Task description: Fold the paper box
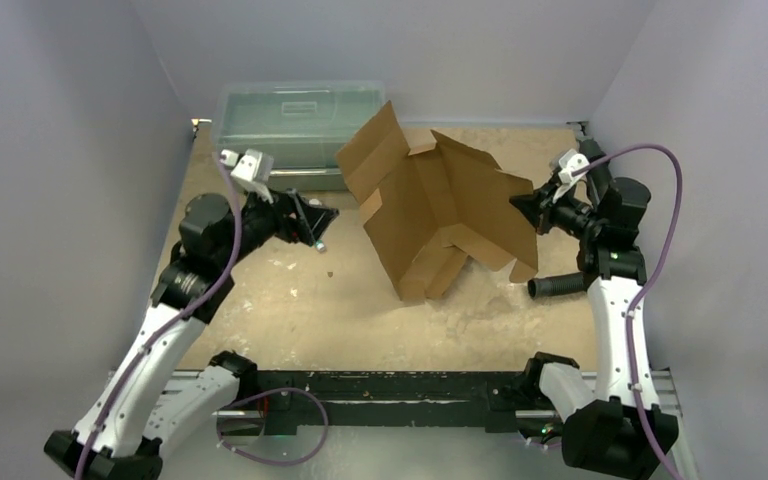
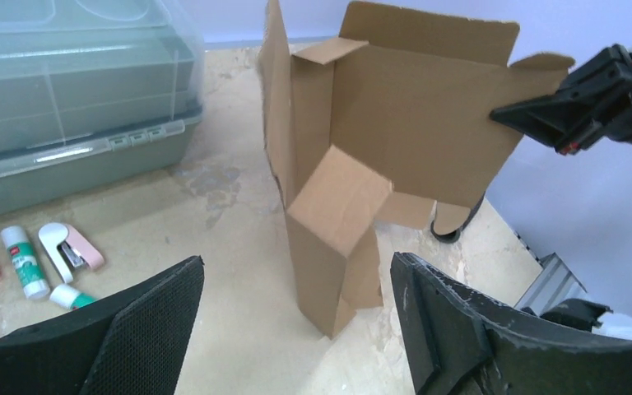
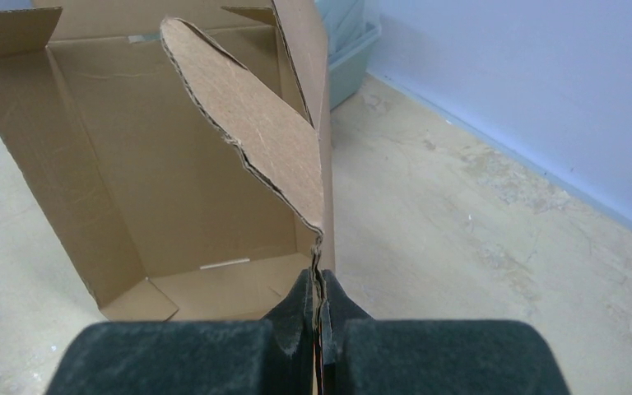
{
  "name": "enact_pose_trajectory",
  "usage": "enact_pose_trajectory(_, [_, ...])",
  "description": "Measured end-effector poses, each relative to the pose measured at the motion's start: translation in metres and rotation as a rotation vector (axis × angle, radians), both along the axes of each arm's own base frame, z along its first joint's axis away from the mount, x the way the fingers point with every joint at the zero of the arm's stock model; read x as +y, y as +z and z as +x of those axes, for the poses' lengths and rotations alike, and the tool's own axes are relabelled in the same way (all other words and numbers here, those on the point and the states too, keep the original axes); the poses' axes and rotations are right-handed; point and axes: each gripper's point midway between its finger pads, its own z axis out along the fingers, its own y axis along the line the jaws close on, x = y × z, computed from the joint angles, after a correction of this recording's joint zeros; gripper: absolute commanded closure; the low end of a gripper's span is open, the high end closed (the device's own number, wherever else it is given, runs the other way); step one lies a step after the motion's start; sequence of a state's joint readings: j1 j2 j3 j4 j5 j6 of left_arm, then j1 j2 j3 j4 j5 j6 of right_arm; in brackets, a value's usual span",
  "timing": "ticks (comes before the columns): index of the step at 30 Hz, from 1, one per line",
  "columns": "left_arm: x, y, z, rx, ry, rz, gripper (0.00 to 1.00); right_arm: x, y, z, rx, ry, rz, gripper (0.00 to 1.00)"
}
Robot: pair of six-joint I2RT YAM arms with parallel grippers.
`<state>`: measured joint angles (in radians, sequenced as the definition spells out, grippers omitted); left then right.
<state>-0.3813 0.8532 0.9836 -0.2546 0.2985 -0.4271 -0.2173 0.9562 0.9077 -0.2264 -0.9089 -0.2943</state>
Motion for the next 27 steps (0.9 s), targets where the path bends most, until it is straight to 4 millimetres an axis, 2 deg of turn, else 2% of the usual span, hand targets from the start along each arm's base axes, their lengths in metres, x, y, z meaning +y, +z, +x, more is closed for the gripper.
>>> enact_pose_trajectory(2, [0.005, -0.005, -0.013, -0.023, -0.003, -0.009, 0.16, 0.000, 0.000, -0.001, -0.005, 0.000, 0.003, 1.00])
enact_pose_trajectory(4, [0.008, -0.018, -0.025, -0.040, -0.013, -0.017, 0.19, 0.000, -0.001, -0.003, -0.008, 0.004, 0.006, 1.00])
enact_pose_trajectory(8, [0.005, -0.048, -0.039, -0.080, -0.042, -0.093, 0.31, 0.001, -0.003, -0.006, -0.010, 0.018, 0.015, 1.00])
enact_pose_trajectory(12, [-0.001, -0.088, -0.036, -0.028, -0.048, -0.166, 0.46, 0.002, -0.004, -0.007, -0.008, 0.030, 0.024, 1.00])
enact_pose_trajectory(16, [-0.008, -0.104, -0.028, 0.020, -0.047, -0.196, 0.51, 0.003, -0.005, -0.008, -0.009, 0.039, 0.033, 1.00])
enact_pose_trajectory(20, [-0.031, -0.108, -0.029, 0.021, -0.088, -0.191, 0.51, 0.004, -0.006, -0.008, -0.009, 0.045, 0.040, 1.00])
enact_pose_trajectory(22, [-0.048, -0.112, -0.034, 0.020, -0.130, -0.178, 0.50, 0.004, -0.006, -0.008, -0.010, 0.046, 0.040, 1.00])
enact_pose_trajectory(24, [-0.064, -0.122, -0.036, 0.027, -0.161, -0.155, 0.50, 0.005, -0.006, -0.008, -0.011, 0.048, 0.041, 1.00])
enact_pose_trajectory(27, [-0.072, -0.139, -0.029, 0.047, -0.143, -0.129, 0.50, 0.005, -0.006, -0.009, -0.009, 0.053, 0.044, 1.00])
